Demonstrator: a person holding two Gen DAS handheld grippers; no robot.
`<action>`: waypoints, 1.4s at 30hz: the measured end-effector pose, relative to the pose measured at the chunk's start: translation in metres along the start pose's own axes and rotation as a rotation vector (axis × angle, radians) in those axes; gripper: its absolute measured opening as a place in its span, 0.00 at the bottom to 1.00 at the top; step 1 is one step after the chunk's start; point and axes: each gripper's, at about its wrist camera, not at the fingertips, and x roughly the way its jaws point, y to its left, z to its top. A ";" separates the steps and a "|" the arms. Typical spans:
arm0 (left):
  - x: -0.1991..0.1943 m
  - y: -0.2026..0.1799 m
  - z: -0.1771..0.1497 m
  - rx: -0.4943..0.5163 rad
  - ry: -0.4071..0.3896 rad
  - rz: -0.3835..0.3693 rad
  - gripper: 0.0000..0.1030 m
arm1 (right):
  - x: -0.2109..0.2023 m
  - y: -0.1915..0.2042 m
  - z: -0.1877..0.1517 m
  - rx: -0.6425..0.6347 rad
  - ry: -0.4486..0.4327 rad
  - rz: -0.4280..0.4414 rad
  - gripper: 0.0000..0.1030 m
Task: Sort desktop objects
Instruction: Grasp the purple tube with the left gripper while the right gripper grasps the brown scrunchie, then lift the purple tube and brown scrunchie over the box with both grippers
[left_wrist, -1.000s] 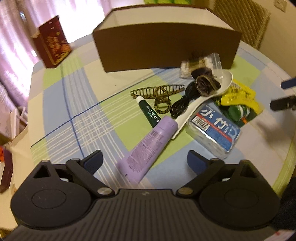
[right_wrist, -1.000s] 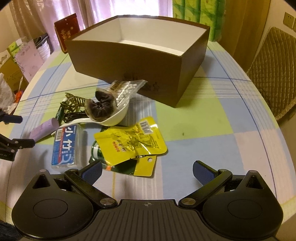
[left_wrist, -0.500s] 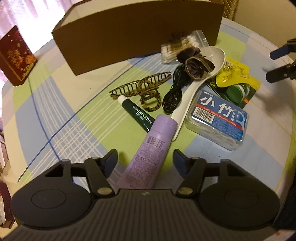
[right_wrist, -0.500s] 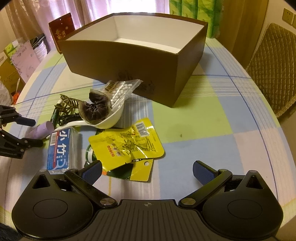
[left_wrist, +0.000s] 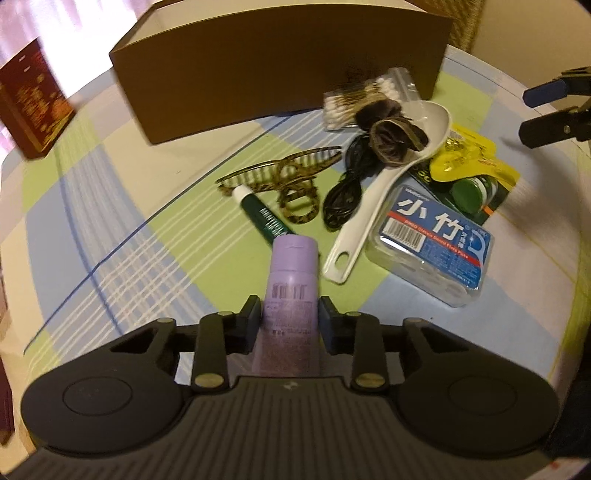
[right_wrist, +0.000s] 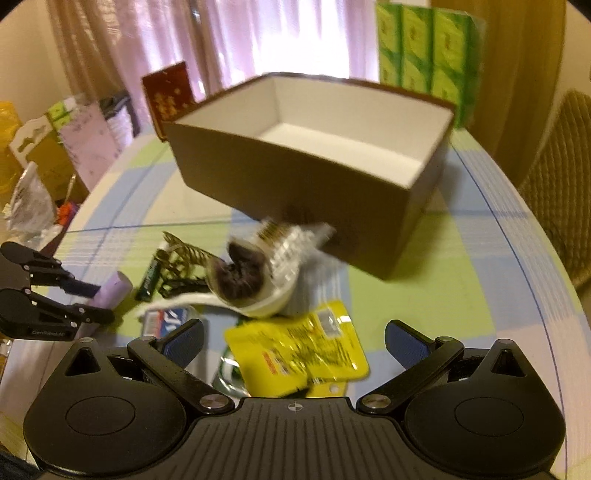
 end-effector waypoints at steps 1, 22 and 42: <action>-0.003 0.002 -0.002 -0.026 -0.001 0.006 0.28 | 0.000 0.002 0.001 -0.012 -0.008 0.008 0.98; 0.008 0.036 0.001 -0.331 0.016 0.138 0.28 | 0.089 0.052 0.030 -0.377 0.015 0.102 0.56; -0.006 0.025 0.000 -0.309 -0.032 0.134 0.27 | 0.050 0.030 0.040 -0.203 -0.045 0.142 0.15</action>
